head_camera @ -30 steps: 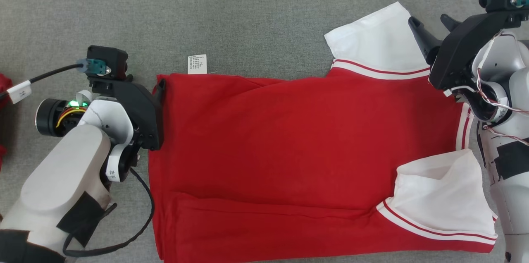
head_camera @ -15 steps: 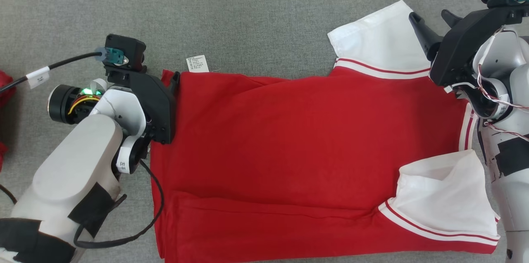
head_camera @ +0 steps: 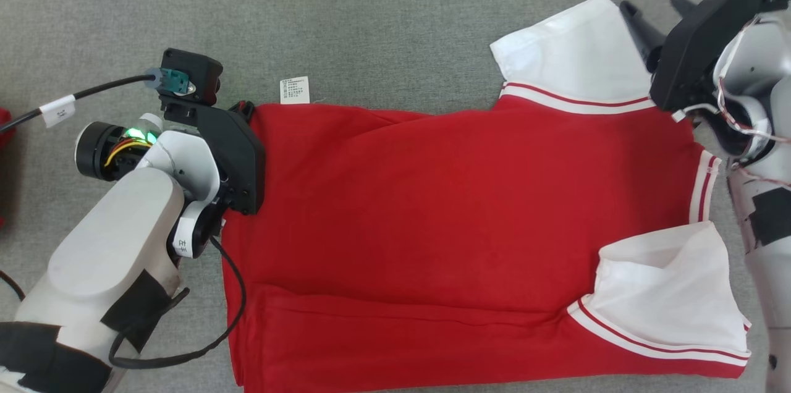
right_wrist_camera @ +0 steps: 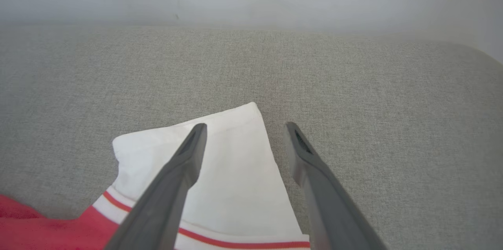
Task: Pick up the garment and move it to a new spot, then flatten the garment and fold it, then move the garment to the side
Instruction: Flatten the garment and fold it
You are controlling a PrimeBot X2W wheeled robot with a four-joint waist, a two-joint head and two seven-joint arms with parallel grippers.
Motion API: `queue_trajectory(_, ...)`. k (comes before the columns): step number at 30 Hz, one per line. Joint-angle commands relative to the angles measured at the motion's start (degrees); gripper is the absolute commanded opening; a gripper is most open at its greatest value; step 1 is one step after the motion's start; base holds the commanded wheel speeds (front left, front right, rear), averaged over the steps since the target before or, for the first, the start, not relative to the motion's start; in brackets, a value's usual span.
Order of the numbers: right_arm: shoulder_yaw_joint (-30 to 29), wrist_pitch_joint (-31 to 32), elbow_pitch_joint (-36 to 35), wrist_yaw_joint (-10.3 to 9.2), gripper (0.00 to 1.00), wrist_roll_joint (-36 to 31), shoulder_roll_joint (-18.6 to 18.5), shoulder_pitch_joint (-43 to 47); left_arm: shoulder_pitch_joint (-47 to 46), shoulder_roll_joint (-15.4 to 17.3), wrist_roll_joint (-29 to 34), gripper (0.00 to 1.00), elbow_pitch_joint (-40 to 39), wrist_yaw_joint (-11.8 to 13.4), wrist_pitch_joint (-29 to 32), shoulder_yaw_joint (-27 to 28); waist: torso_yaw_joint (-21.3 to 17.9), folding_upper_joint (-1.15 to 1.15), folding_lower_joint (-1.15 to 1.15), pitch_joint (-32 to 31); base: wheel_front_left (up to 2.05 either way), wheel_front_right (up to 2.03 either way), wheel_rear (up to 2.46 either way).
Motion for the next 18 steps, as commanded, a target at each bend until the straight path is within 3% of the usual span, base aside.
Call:
queue_trajectory(1,0.2,0.1,0.2,-0.01,1.0,-0.6,-0.5,-0.7,0.9,0.2,-0.4,0.0,0.6,0.0,0.7,-0.5,0.2,0.0,0.0,0.3,0.0,0.0,0.0)
queue_trajectory(12,1.3,3.7,5.5,-0.01,1.0,-5.9,-3.4,-5.9,-0.6,1.2,-0.7,0.0,-3.4,-0.7,-1.4,0.5,3.1,0.0,0.0,3.2,0.0,0.0,0.0)
queue_trajectory(18,2.8,2.3,8.0,-0.01,1.0,-7.6,-4.9,-5.7,-0.9,1.1,-0.9,0.0,-5.2,-0.8,-2.3,0.6,4.9,0.0,0.0,4.1,0.0,0.0,0.0)
